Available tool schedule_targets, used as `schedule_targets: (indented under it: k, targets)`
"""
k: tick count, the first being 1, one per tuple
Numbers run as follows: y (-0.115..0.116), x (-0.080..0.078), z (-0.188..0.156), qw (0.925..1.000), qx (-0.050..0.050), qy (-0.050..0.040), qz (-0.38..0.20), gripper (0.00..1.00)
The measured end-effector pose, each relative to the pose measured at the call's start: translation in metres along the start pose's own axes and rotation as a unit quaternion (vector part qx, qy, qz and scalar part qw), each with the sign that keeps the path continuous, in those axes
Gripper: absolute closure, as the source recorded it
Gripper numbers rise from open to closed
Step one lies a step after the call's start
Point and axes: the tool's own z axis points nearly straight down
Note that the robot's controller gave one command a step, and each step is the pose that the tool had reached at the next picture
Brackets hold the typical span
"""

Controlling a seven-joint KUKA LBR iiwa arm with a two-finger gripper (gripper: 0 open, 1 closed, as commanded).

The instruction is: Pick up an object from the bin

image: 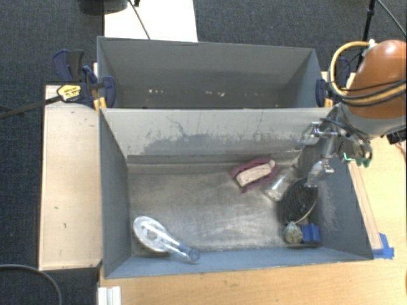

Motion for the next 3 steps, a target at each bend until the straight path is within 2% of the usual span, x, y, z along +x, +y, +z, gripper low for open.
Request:
schedule_targets:
  k: [1,2,3]
  targets:
    - [-0.009,0.055,0.1,0.9506,0.003,-0.0072,-0.31,0.0]
    - [-0.008,0.055,0.1,0.9501,0.002,-0.007,-0.312,1.0]
    - [-0.012,0.045,-0.061,0.9474,0.004,-0.0066,-0.32,1.0]
